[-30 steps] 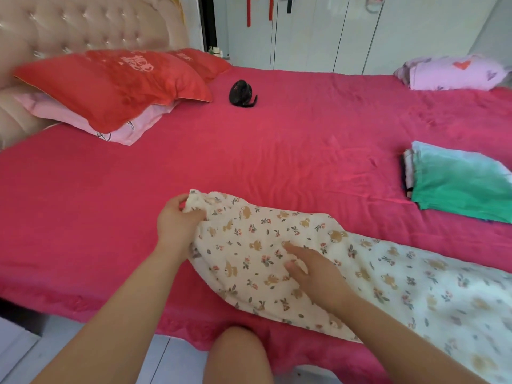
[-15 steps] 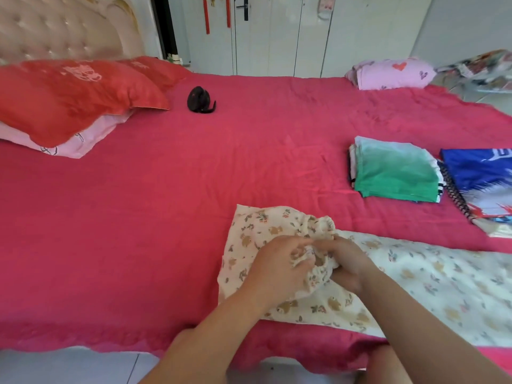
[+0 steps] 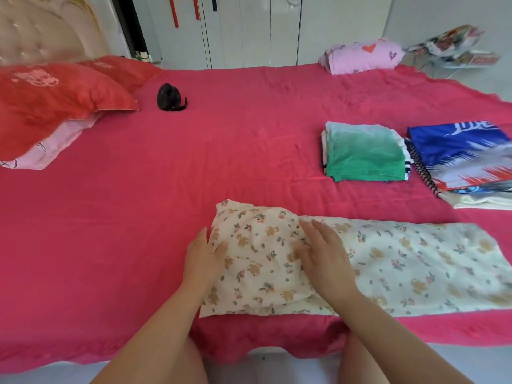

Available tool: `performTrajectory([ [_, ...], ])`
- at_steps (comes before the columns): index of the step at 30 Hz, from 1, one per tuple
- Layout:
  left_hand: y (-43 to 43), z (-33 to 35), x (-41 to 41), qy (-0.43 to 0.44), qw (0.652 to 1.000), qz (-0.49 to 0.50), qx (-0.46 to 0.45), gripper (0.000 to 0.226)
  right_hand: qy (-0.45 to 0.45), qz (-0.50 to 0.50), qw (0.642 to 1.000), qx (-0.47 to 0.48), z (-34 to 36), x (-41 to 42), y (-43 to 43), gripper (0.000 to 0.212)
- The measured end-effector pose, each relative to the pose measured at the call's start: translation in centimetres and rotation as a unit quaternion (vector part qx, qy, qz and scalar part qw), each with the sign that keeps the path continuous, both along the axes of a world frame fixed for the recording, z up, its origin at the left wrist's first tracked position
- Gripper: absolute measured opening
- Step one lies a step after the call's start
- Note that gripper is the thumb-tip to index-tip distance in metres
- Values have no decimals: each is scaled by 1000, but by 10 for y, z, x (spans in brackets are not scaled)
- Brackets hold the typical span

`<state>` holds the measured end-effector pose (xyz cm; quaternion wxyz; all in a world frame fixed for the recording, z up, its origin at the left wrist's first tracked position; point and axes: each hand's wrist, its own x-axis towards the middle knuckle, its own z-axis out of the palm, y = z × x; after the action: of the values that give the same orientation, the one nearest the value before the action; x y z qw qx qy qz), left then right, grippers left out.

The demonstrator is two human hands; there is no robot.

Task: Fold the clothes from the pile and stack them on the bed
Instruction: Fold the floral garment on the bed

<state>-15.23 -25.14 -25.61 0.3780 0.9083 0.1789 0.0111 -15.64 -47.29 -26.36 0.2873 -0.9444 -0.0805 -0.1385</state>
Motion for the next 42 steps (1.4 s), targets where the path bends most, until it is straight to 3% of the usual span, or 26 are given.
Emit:
performTrajectory([
  [2,-2,-5,4,19,1000,-23,2,63,36,40,996,-65,-7,-3,6,56],
  [5,-3,-14,6,54,995,-69,41,66,158,55,969,-183,-26,-2,0,51],
  [9,-5,-17,7,46,993,-95,50,66,189,44,965,-174,-32,-2,-6,52],
  [12,-5,-18,8,15,995,-94,-21,62,168,47,973,-153,-32,-4,-12,79],
  [15,-7,-15,8,-1,996,-90,-2,55,172,50,970,-166,-36,-5,-15,106],
  [17,-7,-9,9,-15,994,-94,50,54,178,47,968,-171,-35,-3,-11,99],
  [20,-3,3,12,-37,983,-113,141,56,195,41,965,-171,-32,2,-1,59],
  [22,5,12,14,-40,977,-114,177,57,196,42,965,-168,-29,6,9,52],
  [25,29,26,12,-50,975,-82,203,57,187,71,967,-156,-24,13,32,53],
  [28,67,34,8,-51,977,-44,201,58,164,118,967,-154,-23,17,66,67],
  [33,99,19,-6,85,972,-14,220,64,180,149,959,-163,-36,13,95,77],
  [35,84,11,-11,82,966,-41,241,62,178,148,957,-173,-37,12,93,82],
  [39,20,0,-7,-17,952,-180,245,56,143,145,966,-162,-25,8,76,88],
  [42,-22,-12,2,-26,939,-239,245,52,133,122,971,-156,-18,5,49,93],
])
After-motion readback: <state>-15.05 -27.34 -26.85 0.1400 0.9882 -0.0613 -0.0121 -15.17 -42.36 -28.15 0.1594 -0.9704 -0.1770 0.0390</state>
